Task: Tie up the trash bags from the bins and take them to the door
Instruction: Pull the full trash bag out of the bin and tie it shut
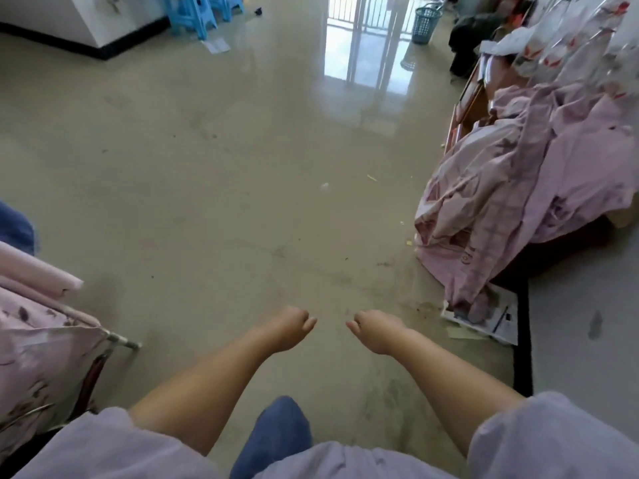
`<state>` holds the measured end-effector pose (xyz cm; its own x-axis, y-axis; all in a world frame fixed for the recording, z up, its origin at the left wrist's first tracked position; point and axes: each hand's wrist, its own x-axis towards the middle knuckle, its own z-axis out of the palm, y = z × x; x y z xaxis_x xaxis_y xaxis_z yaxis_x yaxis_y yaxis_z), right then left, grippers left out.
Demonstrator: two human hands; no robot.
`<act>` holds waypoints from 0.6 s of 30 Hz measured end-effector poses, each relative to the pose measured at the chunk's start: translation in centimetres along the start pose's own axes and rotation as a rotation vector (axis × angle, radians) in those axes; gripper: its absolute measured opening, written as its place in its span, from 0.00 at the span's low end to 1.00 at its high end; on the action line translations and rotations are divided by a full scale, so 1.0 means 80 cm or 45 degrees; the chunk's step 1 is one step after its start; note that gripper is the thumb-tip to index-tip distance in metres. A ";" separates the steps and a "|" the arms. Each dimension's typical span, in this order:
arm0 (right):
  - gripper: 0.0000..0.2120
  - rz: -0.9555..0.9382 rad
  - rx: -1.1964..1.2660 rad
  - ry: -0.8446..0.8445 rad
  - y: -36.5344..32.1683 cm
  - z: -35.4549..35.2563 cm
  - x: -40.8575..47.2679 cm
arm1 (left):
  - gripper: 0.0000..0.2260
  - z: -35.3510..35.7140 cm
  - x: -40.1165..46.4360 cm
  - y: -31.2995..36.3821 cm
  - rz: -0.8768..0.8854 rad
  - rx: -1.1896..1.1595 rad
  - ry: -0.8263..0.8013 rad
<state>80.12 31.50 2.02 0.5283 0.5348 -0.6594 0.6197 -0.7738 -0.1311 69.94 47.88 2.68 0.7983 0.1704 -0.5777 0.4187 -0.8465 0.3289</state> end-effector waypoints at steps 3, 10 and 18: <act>0.24 -0.036 -0.038 -0.067 -0.006 -0.048 0.066 | 0.21 -0.041 0.062 -0.024 -0.055 -0.059 -0.008; 0.23 0.020 0.013 -0.054 -0.005 -0.206 0.243 | 0.23 -0.204 0.235 -0.072 -0.001 -0.034 -0.018; 0.14 0.092 0.091 0.027 0.035 -0.385 0.428 | 0.14 -0.386 0.443 -0.090 0.030 0.056 -0.016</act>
<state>117.81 58.10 1.92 0.5826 0.4835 -0.6533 0.5370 -0.8324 -0.1371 108.56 75.61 2.90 0.8022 0.1442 -0.5794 0.3801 -0.8717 0.3094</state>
